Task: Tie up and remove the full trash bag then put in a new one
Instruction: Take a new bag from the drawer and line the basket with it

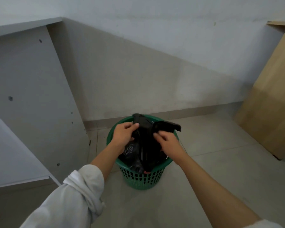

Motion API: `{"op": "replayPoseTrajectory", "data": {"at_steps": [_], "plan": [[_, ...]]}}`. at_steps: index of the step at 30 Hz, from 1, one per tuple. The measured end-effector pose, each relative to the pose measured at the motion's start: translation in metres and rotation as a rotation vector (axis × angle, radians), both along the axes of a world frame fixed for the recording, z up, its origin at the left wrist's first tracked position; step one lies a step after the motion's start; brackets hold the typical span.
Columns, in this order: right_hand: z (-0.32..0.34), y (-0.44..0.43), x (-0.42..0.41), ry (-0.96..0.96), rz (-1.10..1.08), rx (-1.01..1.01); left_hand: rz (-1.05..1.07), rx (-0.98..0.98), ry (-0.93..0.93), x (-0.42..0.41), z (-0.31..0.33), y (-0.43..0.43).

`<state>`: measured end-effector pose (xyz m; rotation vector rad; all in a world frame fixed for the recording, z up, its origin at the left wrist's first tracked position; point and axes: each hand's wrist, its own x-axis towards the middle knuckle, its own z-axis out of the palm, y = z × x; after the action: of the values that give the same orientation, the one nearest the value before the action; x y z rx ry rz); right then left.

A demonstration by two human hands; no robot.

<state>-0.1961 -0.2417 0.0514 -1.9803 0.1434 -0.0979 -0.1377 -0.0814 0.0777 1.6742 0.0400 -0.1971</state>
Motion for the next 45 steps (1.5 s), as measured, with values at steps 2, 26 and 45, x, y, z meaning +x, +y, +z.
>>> {"op": "replayPoseTrajectory", "data": {"at_steps": [2, 26, 45], "plan": [[-0.008, -0.013, -0.002, -0.007, -0.343, 0.074, 0.240, -0.180, 0.079, 0.005, -0.007, 0.015], [-0.050, 0.031, -0.039, 0.084, 0.399, -0.804, 0.380, 0.051, 0.238, -0.039, -0.101, 0.087], [-0.060, 0.018, -0.027, 0.058, 0.207, -0.522, 0.234, -0.269, 0.208, -0.061, -0.112, 0.046]]}}
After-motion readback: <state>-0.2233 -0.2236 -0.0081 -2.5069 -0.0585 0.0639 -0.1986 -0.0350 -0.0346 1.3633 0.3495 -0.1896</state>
